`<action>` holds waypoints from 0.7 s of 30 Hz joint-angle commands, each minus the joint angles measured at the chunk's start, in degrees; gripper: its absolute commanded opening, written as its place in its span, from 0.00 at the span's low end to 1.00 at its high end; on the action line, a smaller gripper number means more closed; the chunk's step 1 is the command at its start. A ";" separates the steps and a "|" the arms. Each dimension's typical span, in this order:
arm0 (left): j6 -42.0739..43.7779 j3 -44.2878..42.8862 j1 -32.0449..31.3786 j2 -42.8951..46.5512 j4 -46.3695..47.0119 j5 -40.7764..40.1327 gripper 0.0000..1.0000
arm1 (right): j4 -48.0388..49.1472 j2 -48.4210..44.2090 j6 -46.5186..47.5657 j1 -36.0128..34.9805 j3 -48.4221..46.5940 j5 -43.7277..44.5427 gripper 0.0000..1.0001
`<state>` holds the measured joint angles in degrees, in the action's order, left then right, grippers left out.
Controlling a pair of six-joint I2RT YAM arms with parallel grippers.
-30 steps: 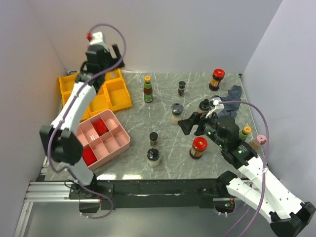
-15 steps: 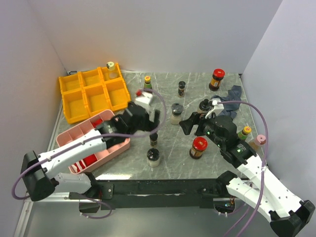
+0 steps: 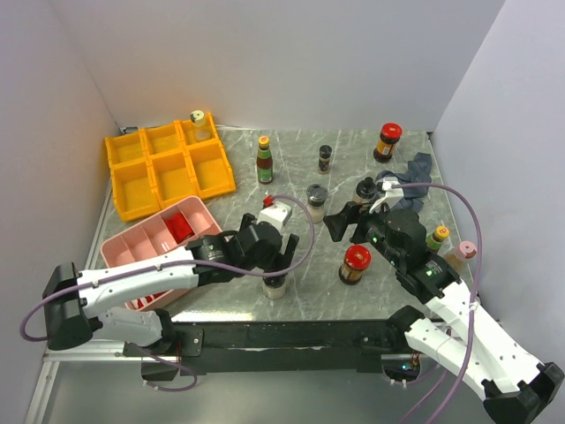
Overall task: Organize the condiment bottles
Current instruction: Pick up the bottle from the center of the board.
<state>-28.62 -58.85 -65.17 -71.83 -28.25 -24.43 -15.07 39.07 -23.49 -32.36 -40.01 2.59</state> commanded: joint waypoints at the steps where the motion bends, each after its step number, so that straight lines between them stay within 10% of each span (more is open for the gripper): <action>1: -3.89 3.12 -1.89 4.32 0.29 2.26 0.99 | 1.54 -1.10 0.90 0.10 0.46 1.01 1.00; 21: -8.82 3.92 -6.02 -7.18 -1.36 2.63 0.91 | 2.33 -1.80 0.55 0.10 2.30 1.19 1.00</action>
<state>-35.86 -51.57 -70.41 -77.30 -28.27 -20.32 -14.92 38.59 -23.29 -32.36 -38.22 2.81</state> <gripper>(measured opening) 0.932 0.999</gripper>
